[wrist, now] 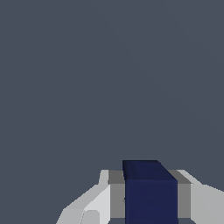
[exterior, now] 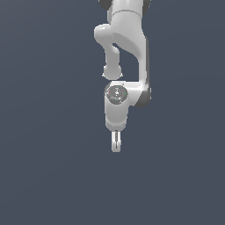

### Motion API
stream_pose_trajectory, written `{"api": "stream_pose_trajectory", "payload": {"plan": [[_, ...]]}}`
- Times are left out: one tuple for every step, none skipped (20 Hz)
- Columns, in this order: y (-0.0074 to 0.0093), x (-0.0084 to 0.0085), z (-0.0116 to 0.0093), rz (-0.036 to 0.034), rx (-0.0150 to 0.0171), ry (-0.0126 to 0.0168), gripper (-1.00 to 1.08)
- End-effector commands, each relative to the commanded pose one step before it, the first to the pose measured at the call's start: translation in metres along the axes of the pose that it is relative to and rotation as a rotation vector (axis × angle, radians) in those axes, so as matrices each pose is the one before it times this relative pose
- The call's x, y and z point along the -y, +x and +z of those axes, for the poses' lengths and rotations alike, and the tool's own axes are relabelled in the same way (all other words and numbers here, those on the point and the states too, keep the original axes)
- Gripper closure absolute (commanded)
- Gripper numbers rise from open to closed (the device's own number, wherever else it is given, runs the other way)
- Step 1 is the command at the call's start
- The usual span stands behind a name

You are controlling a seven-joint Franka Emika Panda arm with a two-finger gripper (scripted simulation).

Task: Pick up the object and move it to a goal position.

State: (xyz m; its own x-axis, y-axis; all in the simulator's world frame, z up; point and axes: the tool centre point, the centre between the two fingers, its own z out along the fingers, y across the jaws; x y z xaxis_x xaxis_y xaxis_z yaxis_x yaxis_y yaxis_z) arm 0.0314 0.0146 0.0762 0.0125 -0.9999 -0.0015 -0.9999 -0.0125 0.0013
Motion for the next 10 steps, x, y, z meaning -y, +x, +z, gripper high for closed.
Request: {"api": "stream_pose_trajectory", "payload": {"plan": [[-0.01451, -0.00608, -0.02174, -0.00061, 0.00084, 0.00107, 1.08], [-0.00643, -0.00280, -0.00977, 0.00000, 0.00000, 0.00000, 1.08], [-0.00637, -0.00285, -0.01000, 0.00038, 0.00051, -0.00026, 1.08], [-0.00676, -0.00292, -0.01032, 0.00000, 0.00000, 0.00000, 1.08], [-0.00675, -0.00291, -0.01034, 0.00000, 0.00000, 0.00000, 1.08], [-0.00673, -0.00289, -0.01035, 0.00000, 0.00000, 0.00000, 1.08], [-0.00670, -0.00286, -0.01035, 0.00000, 0.00000, 0.00000, 1.08], [-0.00637, -0.00278, -0.01021, 0.00058, -0.00034, -0.00018, 1.08], [-0.00665, -0.00282, -0.01034, 0.00000, 0.00000, 0.00000, 1.08], [-0.00655, -0.00278, -0.01034, 0.00031, -0.00061, 0.00007, 1.08]]}}
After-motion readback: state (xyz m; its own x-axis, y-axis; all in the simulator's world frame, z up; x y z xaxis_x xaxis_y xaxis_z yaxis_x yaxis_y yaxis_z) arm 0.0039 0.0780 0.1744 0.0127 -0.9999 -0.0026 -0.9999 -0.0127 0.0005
